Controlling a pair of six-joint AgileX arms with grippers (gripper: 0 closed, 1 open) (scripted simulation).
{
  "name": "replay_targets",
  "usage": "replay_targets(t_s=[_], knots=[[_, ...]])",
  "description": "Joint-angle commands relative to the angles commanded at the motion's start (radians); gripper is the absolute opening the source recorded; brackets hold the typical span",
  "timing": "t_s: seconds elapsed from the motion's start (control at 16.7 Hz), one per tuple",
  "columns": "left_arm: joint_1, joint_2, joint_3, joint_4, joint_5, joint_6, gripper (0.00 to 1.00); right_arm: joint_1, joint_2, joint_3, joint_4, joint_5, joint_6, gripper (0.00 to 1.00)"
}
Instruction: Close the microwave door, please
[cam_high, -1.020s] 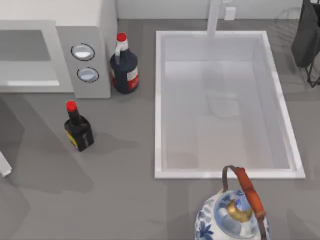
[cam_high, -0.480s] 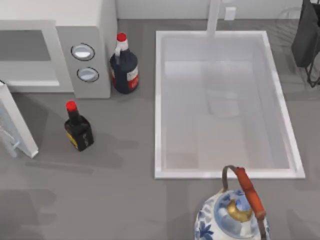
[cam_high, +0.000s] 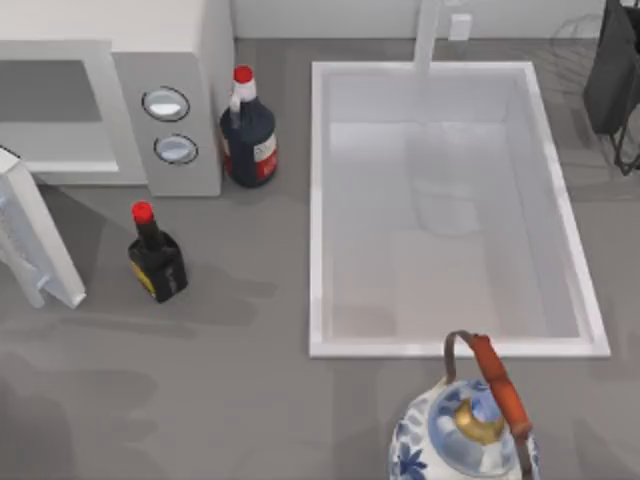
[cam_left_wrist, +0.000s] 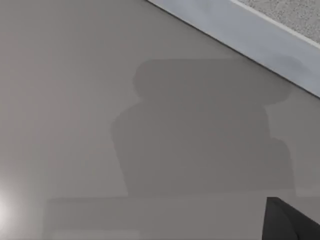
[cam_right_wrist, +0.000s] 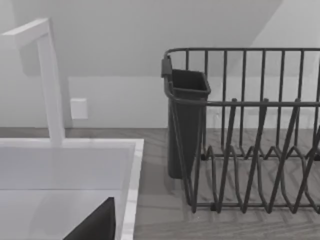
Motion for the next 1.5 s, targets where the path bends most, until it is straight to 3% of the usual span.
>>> replay_targets(t_s=[0.24,0.42,0.9,1.5], knots=[[-0.238,-0.086,-0.053,0.009,-0.144,-0.165,0.0,0.0,0.0,0.0,0.0,0.0,0.0,1.0],[-0.332,-0.134,-0.082,0.014,-0.219,-0.25,0.0,0.0,0.0,0.0,0.0,0.0,0.0,1.0],[-0.343,-0.097,-0.053,0.034,-0.228,-0.262,0.0,0.0,0.0,0.0,0.0,0.0,0.0,1.0],[-0.378,0.361,0.21,0.217,-0.249,-0.281,0.0,0.0,0.0,0.0,0.0,0.0,0.0,1.0]])
